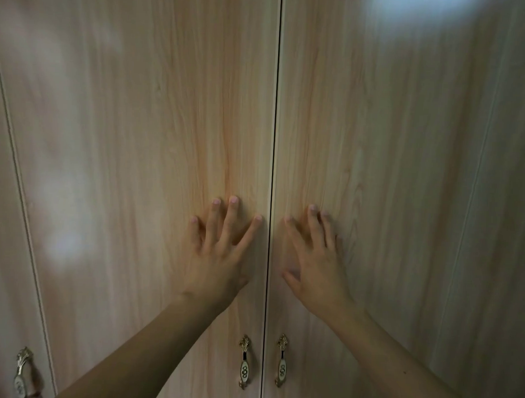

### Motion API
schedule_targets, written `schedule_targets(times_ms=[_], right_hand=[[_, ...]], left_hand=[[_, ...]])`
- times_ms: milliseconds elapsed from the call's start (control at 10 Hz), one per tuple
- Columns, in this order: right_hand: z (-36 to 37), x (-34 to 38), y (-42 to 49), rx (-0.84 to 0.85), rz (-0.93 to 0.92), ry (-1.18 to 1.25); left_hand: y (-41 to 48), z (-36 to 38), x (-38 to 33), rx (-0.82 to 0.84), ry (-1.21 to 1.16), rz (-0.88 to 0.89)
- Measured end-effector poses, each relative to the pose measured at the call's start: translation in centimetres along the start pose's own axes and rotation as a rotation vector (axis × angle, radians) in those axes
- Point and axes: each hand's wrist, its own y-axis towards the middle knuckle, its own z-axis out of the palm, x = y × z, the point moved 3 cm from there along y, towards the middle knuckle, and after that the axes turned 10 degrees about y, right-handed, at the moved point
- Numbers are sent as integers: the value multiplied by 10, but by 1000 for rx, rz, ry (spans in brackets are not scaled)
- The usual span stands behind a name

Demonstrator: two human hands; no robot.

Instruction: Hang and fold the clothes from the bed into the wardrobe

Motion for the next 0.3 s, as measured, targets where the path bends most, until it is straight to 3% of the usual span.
schedule_targets(times_ms=[200,300], right_hand=[[-36,6,-12,27,-2,243],[-50,10,-24,25,57,282]], left_hand=[[-9,-13,7,132,-194,-46],[-22,-20,13,223,-463,-93]])
